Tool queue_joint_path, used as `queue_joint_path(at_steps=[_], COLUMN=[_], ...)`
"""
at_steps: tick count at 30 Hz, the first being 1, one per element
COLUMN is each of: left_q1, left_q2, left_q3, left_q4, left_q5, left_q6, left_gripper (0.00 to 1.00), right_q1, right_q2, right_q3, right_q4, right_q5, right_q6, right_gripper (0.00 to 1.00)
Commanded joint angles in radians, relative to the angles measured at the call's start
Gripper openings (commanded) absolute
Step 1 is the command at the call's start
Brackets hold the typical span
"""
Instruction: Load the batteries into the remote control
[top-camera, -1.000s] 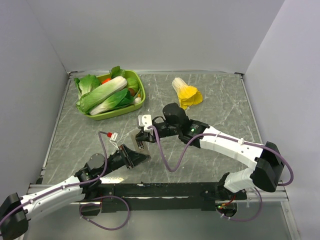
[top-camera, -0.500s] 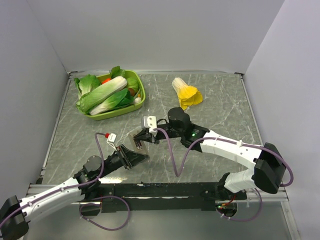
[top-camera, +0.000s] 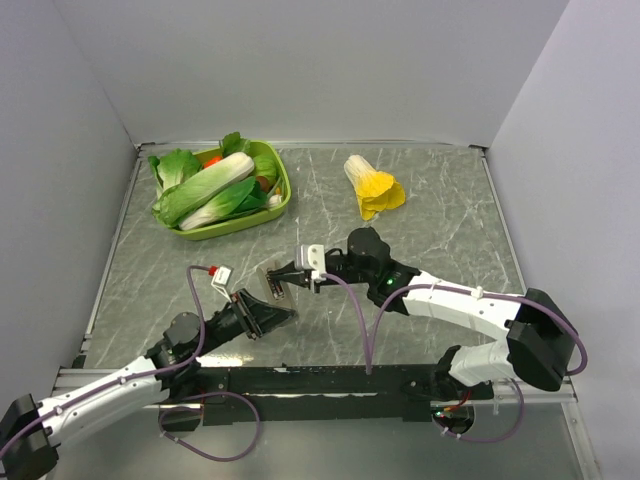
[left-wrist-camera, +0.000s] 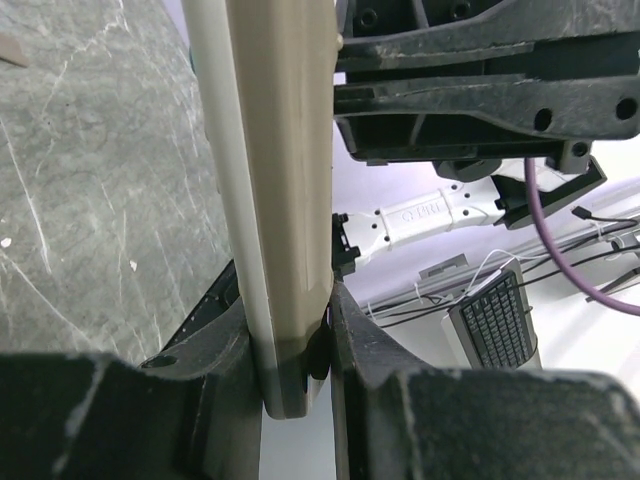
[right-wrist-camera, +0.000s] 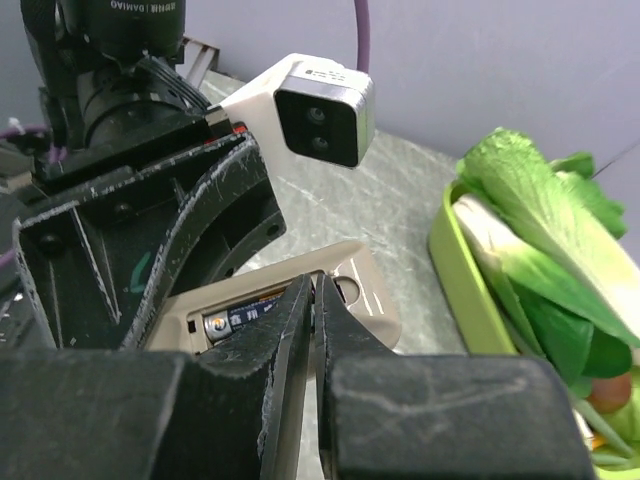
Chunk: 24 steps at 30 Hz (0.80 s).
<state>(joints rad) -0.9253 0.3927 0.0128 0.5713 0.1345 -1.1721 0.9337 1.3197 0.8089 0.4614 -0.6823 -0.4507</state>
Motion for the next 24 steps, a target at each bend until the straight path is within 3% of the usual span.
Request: queue_joint_path(at_steps=[1,14,24], left_q1=[0.0,0.0,0.0], left_q2=[-0.095,-0.052,0.038], left_q3=[0.029,0.064,0.007], left_q4=[0.32,0.196,0.067], left_q5=[0.011,0.022,-0.062], left_q6=[0.052,0.049,0.069], left_gripper=[0.01,0.02,0.01], right_q1=[-0.009,0.057,0.08], right_q2=[0.01,-0.031,-0.137], right_q3=[-0.123,-0.103,0.001], right_q4=[-0.139,-0.227,-0.259], right_q5=[0.081,0.277,0.26], right_q6=[-0.042,-0.258,-0.08], right_gripper=[0.13,0.26,0.43])
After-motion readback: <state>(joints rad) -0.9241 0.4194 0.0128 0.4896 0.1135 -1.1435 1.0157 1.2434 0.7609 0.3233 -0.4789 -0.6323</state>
